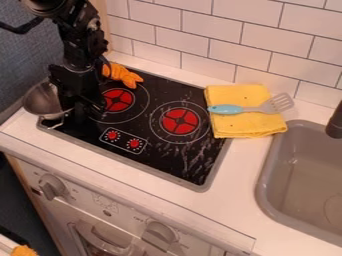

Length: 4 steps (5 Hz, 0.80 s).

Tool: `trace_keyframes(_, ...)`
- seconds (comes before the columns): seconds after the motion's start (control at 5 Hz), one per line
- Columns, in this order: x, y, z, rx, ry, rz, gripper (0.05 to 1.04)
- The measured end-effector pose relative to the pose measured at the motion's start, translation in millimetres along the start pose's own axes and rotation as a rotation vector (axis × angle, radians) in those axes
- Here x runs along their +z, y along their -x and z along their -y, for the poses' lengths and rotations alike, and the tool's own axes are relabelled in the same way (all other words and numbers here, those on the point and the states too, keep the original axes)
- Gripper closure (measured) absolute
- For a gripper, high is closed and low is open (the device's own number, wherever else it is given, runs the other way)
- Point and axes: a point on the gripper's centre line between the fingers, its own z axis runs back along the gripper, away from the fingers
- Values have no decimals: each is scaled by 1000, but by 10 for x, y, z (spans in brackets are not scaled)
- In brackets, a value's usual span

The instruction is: Move silver pot in between the two burners

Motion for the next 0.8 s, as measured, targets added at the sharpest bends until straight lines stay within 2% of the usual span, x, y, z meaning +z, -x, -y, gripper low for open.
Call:
trace_keyframes(0.2, 6, -5, 5, -11, 1, 2, 941)
trace_keyframes(0.4, 12, -4, -5, -20, -1, -3, 1005)
trace_keyframes(0.6, 30, -3, -6, -36, -3, -18, 1006)
trace_keyframes(0.8, 74, -25, 32, -67, -25, -3, 1006)
